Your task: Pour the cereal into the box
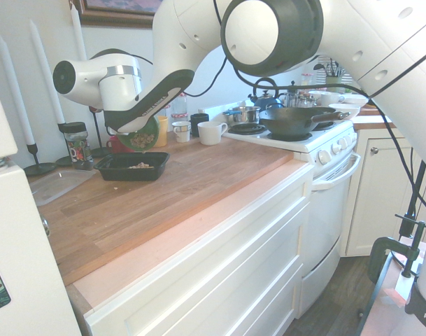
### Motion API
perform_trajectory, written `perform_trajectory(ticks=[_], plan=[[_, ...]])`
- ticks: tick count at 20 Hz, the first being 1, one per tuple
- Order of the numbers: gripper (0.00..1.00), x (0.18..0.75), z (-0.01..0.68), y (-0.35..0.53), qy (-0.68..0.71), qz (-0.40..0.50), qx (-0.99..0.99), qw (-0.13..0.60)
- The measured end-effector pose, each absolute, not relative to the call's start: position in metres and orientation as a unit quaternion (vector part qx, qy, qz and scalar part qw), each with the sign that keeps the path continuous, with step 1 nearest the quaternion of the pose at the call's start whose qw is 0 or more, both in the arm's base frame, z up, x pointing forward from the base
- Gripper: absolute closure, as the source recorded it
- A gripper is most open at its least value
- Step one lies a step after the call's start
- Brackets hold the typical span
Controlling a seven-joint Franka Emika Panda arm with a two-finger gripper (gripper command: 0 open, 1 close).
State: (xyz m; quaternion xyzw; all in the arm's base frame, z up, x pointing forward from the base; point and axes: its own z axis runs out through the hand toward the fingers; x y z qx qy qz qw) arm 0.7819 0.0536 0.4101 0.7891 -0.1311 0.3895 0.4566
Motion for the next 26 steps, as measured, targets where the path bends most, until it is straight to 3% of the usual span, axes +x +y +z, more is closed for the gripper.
perform_trajectory(ticks=[26], plan=[[1.00, 0.757, 0.407, 0.087, -0.083, 0.447, 0.731, 0.509]])
